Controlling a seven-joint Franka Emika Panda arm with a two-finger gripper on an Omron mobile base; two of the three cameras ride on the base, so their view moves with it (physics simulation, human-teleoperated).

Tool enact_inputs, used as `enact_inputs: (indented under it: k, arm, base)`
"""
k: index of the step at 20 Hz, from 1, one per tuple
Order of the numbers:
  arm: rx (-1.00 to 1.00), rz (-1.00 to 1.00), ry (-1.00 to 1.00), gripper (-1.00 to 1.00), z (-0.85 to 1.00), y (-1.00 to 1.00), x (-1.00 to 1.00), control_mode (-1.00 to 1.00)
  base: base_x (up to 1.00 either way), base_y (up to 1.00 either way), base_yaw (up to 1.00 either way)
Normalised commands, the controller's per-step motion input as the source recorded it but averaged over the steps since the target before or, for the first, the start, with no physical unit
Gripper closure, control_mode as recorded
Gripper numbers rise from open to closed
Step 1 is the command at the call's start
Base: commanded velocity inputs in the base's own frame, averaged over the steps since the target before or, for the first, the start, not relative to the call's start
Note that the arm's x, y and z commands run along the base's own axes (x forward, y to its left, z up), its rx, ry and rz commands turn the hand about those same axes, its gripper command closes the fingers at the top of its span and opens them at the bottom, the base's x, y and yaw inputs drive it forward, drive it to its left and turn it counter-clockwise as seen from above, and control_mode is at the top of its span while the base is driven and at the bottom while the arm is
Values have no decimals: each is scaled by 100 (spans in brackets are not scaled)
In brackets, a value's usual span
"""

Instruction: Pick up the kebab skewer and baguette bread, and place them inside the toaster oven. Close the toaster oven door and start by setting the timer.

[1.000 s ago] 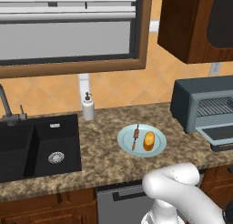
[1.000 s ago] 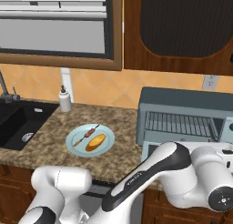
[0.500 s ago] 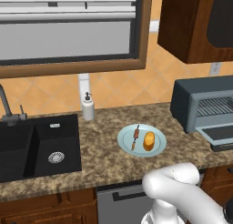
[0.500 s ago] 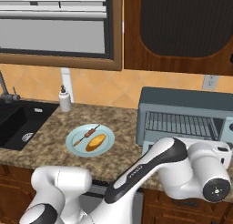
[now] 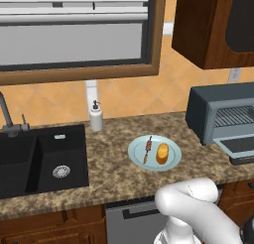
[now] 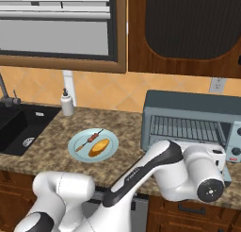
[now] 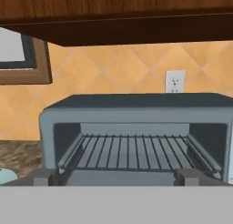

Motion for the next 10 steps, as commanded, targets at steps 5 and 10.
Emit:
enact_inputs:
  k: [5, 10]
  arm:
    - [0, -1, 2, -100, -1, 31, 30, -100]
    - [0, -1, 0, -100, -5, 5, 38, -100]
  base:
    - [0, 0, 0]
    - [0, 0, 0]
